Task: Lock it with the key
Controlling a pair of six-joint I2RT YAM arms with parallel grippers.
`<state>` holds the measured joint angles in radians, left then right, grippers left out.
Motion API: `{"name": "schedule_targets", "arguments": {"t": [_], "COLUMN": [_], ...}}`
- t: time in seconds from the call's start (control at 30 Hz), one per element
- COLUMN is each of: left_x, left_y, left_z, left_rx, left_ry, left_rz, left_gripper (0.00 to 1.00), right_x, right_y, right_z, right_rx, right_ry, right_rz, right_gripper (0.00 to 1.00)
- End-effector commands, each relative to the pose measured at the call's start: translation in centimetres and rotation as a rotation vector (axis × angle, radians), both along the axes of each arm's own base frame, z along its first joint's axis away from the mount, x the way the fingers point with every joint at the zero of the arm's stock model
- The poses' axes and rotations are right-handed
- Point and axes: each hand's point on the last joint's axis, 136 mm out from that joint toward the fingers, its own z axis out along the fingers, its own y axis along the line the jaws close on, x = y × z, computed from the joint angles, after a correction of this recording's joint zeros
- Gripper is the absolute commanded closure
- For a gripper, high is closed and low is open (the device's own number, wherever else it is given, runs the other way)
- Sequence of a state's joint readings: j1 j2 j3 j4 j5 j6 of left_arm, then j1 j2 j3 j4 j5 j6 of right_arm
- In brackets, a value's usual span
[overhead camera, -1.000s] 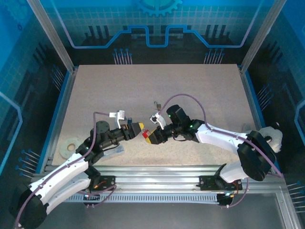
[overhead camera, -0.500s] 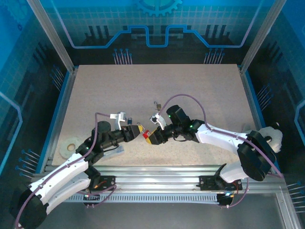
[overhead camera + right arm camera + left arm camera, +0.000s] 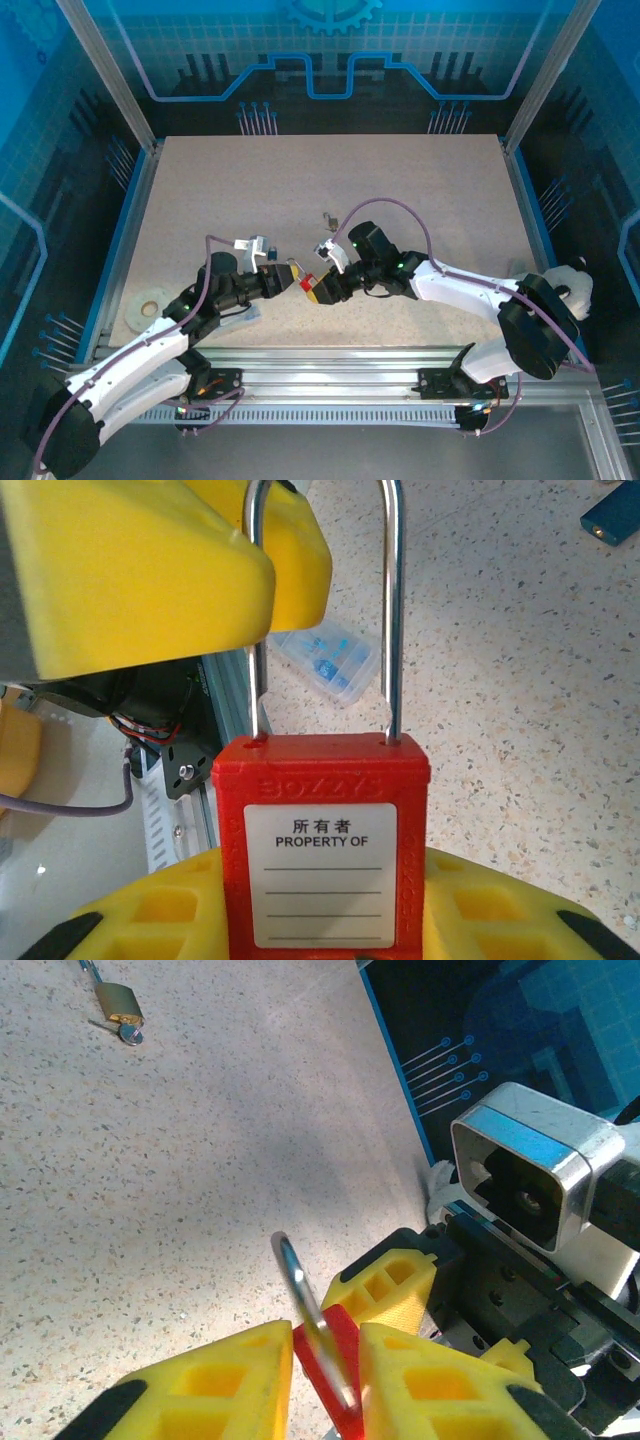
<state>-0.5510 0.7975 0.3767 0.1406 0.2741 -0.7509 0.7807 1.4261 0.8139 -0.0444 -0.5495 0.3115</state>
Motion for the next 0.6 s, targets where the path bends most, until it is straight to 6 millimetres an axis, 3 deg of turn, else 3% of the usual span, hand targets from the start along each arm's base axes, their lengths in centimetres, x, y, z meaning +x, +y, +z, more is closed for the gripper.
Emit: {"name": "schedule_targets", "arguments": {"t": [0.0, 0.3, 0.57], "left_x": [0.3, 0.4, 0.5], "left_y": [-0.2, -0.3, -0.7], "left_z": [0.9, 0.8, 1.0], "left_rx": [0.023, 0.028, 0.010], "left_ry": [-0.030, -0.023, 0.037], "left_rz": [-0.009, -0.013, -0.016], "left_gripper": [0.80, 0.86, 1.00], "right_x": [0.0, 0.1, 1.2], "right_y": [0.9, 0.8, 0.1], "right_z": [2.0, 1.8, 1.6], "right_rx": [0.036, 0.022, -0.031], "right_ry": [-0.054, -0.062, -0.157], "right_rz": [0.030, 0.022, -0.057], "right_gripper": [1.00, 1.00, 1.00]}}
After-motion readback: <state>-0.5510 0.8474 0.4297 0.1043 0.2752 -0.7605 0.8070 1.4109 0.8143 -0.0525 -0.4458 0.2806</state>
